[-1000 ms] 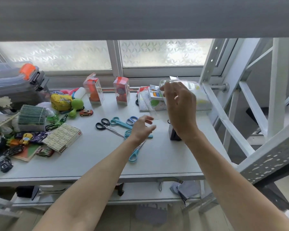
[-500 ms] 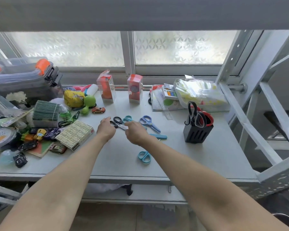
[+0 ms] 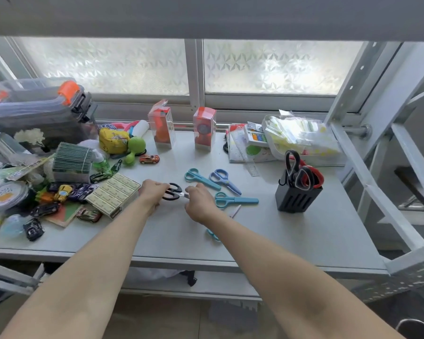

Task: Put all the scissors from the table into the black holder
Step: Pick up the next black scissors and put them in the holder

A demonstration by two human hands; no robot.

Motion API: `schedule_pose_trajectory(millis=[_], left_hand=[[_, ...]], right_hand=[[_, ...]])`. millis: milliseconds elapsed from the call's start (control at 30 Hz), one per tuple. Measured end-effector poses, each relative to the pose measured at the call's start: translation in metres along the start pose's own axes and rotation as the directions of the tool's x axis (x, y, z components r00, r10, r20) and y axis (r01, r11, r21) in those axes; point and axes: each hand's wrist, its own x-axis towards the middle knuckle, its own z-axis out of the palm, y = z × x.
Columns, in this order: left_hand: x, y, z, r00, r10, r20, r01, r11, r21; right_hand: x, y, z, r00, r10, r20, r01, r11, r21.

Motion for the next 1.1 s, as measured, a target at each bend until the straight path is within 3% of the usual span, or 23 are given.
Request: schedule_pose_trajectory(millis=[167,267,367,500,567,633,733,867,967,1100], left_hand=[[-0.025,0.02,-0.014,0.992,-0.025,0.126,0.046,0.985,-0.169],[-0.048,0.045,-0.026,0.966,0.118,0.232,-0.075,0.98,-0.186],[-0.075,0.072,-0.034,0.898,0.285,0.337,-0.187,0.937,-0.293],[-0.094,0.088,-0.029,0.895,0.385,0.225,-0.271,0.871,-0.411],[-0.096,0.089,-0.013,0.907,0.391,0.16,-0.318,0.881,-0.351],[-0.1,0.09,0.011,0.901,0.395,0.179,-0.348,0.905,-0.246],[-0.116,0.094,0.053,0.845,0.412,0.342,-0.397,0.911,-0.116],[-0.132,0.099,0.108,0.754,0.42,0.506,-0.471,0.882,-0.029],[-0.137,0.103,0.142,0.714,0.437,0.546,-0.529,0.849,0.013],[-0.14,0.107,0.171,0.697,0.464,0.547,-0.556,0.831,0.003]], right_hand=[[-0.01,-0.001,0.0,0.987,-0.086,-0.134,0.089,0.996,0.016],[-0.019,-0.002,-0.009,0.941,-0.147,-0.305,0.171,0.984,0.054],[-0.03,-0.003,-0.025,0.872,-0.172,-0.459,0.238,0.967,0.09],[-0.049,0.007,-0.063,0.754,-0.108,-0.648,0.304,0.932,0.199],[-0.062,0.015,-0.089,0.701,-0.063,-0.711,0.358,0.893,0.273],[-0.078,0.022,-0.115,0.627,-0.024,-0.779,0.417,0.855,0.309],[-0.105,0.038,-0.149,0.492,0.021,-0.871,0.476,0.831,0.289],[-0.122,0.079,-0.181,0.381,0.076,-0.921,0.437,0.863,0.252],[-0.127,0.115,-0.196,0.396,0.174,-0.901,0.333,0.888,0.318],[-0.132,0.145,-0.204,0.521,0.272,-0.809,0.202,0.882,0.426]])
